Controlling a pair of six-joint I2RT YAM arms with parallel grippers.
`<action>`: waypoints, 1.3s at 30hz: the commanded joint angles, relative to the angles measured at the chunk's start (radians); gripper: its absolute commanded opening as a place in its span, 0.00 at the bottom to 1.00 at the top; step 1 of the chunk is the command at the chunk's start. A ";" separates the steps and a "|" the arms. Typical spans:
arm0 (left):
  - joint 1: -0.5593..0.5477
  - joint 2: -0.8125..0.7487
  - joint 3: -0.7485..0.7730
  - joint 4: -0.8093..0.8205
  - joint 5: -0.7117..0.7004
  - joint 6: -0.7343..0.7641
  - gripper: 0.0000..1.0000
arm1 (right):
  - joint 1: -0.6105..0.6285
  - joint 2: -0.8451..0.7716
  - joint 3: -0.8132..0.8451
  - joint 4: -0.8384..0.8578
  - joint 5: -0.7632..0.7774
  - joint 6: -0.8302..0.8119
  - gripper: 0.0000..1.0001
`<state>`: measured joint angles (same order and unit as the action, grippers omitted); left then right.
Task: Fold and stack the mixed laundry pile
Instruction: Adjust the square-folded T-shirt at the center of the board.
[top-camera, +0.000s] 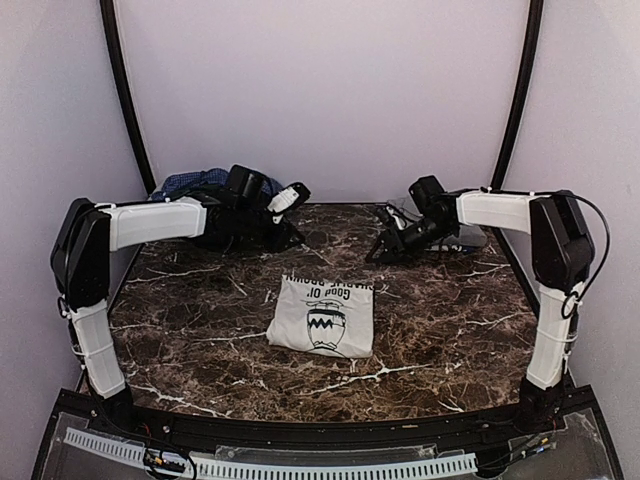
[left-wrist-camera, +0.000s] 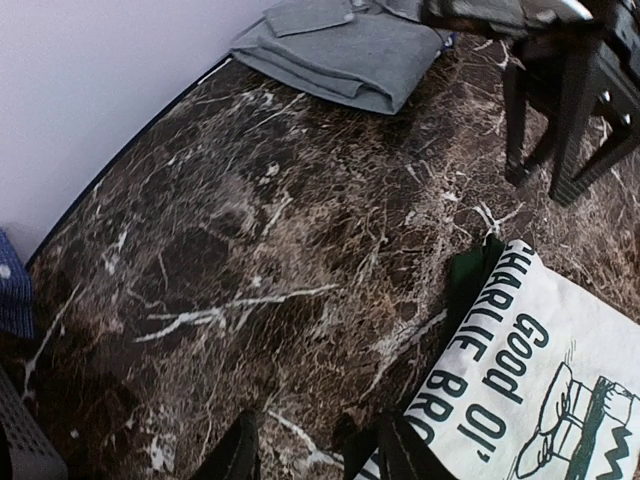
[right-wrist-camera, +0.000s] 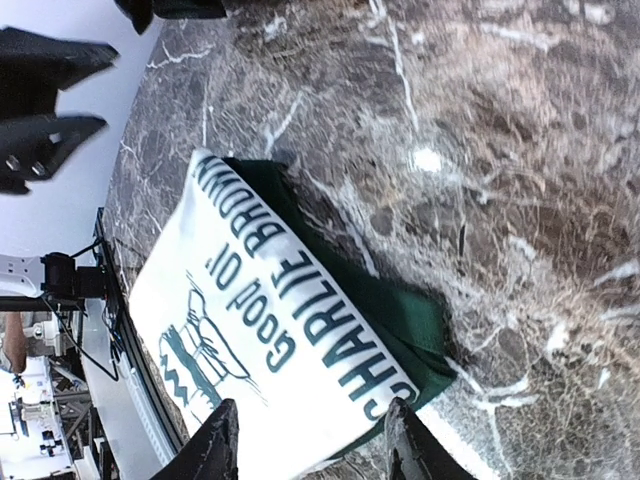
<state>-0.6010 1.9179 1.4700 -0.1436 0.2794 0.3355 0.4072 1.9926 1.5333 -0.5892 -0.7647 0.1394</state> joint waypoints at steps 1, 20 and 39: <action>0.039 -0.071 -0.076 -0.108 0.054 -0.282 0.39 | 0.011 -0.020 -0.102 0.067 0.044 -0.010 0.47; 0.076 0.000 -0.205 -0.027 0.171 -0.480 0.41 | 0.090 0.100 -0.064 0.043 0.115 -0.032 0.40; 0.109 -0.018 -0.186 0.030 0.108 -0.516 0.00 | 0.068 0.007 -0.017 0.013 0.252 -0.024 0.00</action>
<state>-0.5171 1.9381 1.2625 -0.1436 0.4480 -0.1627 0.4927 2.0193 1.4803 -0.5873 -0.5808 0.1139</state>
